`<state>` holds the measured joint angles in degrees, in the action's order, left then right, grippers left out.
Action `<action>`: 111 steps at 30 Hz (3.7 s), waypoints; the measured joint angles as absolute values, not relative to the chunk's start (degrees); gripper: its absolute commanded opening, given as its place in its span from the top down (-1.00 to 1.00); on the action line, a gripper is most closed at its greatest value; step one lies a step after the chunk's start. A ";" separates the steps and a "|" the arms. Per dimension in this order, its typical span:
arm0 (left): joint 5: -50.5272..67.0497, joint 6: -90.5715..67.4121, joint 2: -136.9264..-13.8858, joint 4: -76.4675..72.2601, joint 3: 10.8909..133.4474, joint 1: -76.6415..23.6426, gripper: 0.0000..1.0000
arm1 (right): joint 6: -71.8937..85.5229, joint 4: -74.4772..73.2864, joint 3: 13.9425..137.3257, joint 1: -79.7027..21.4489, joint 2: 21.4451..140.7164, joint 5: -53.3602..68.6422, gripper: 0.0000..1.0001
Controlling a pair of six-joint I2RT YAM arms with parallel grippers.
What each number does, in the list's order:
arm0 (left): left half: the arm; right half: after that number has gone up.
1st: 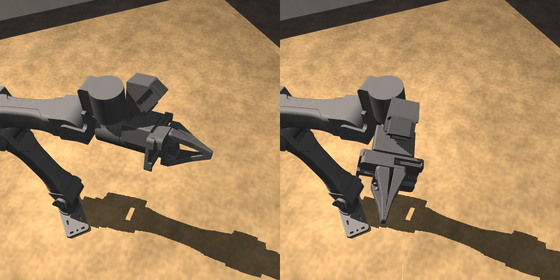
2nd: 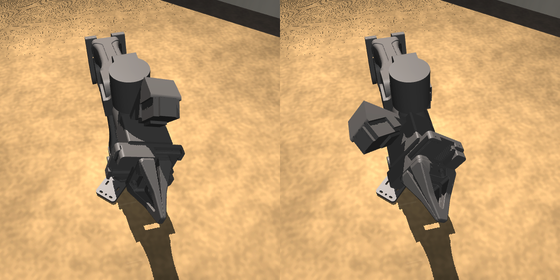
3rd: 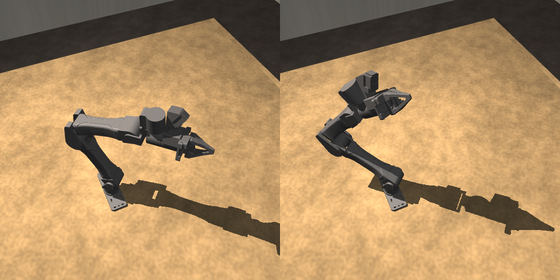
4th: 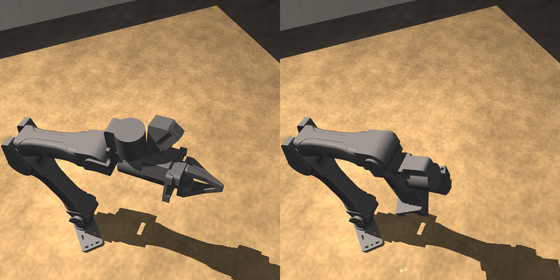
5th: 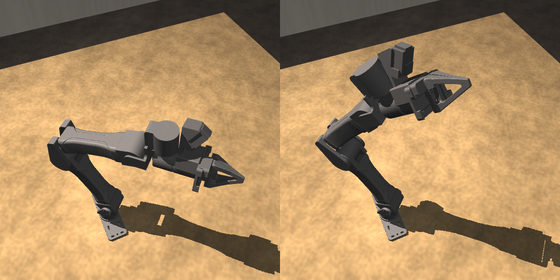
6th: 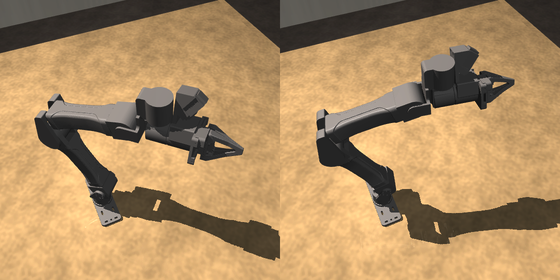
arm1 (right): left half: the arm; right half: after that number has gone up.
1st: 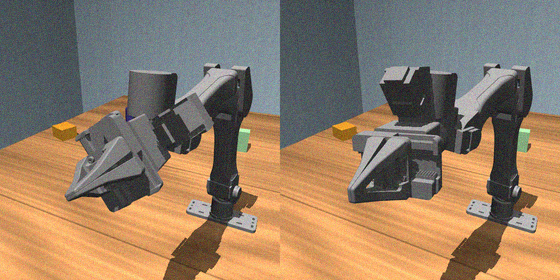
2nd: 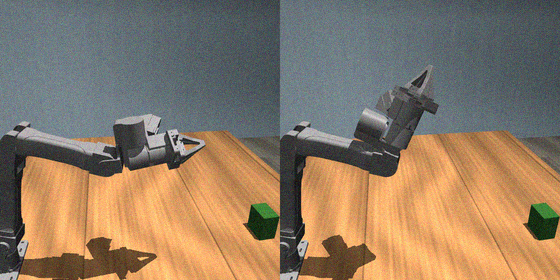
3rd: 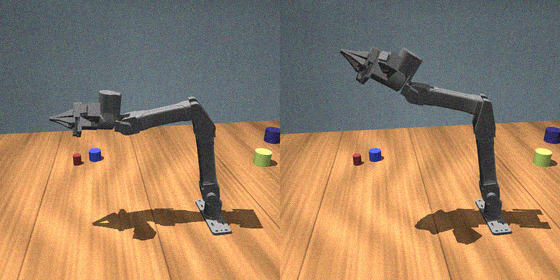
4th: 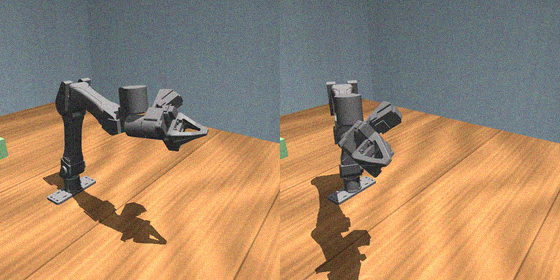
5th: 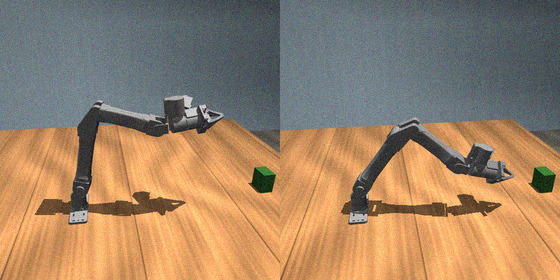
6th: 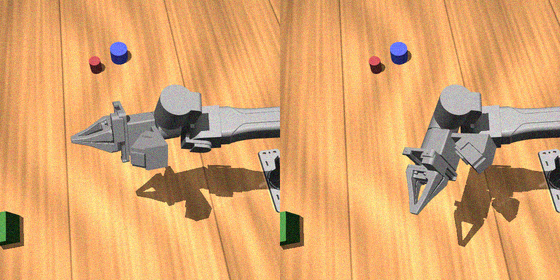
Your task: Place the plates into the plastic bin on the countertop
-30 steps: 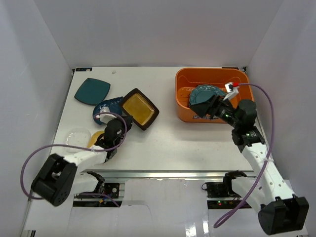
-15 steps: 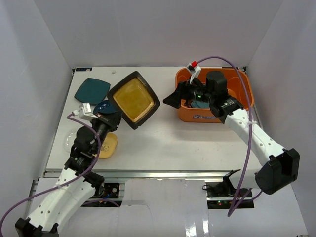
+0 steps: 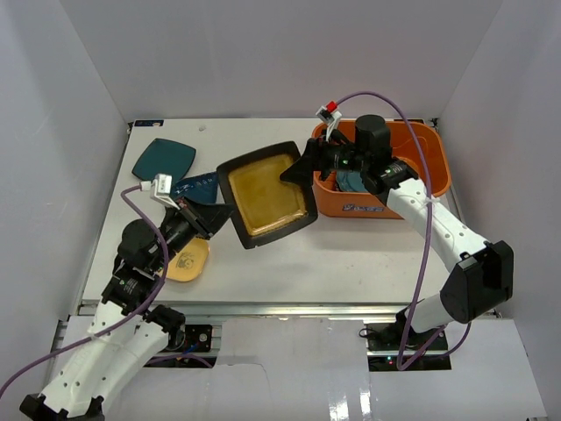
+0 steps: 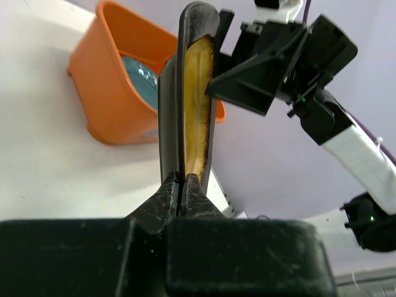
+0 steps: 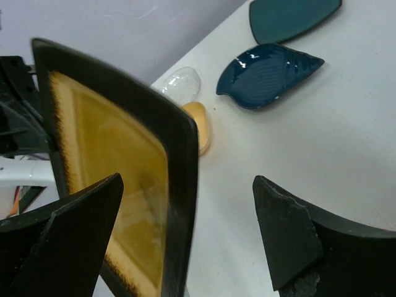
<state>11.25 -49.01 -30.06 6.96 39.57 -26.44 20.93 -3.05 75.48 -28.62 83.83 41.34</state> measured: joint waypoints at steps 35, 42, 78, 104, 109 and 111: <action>7.73 -24.62 -32.08 27.97 42.59 -26.37 -0.96 | 34.61 -0.36 62.87 9.28 81.45 18.48 0.85; 4.54 -22.94 -33.71 28.32 40.86 -26.37 -0.96 | 36.77 0.56 63.00 9.63 88.66 16.14 0.73; -6.68 -31.55 -70.87 22.39 51.99 -0.34 -0.79 | 32.58 4.54 49.82 -6.39 61.60 3.44 -0.99; -0.69 -28.34 -100.44 15.75 60.18 10.92 1.00 | 31.44 16.86 39.53 -58.74 70.39 1.78 -0.54; 3.27 -30.15 -98.96 11.92 60.05 10.57 1.00 | 34.54 18.59 44.97 -63.70 87.31 -1.56 -0.86; 3.97 -30.94 -97.43 11.64 59.31 10.57 1.00 | 35.46 17.74 50.63 -64.75 94.26 -3.07 -0.94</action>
<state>3.97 -30.94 -97.43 11.64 59.31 10.57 35.46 17.74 50.63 -64.75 94.26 -3.07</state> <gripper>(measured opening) 0.037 0.932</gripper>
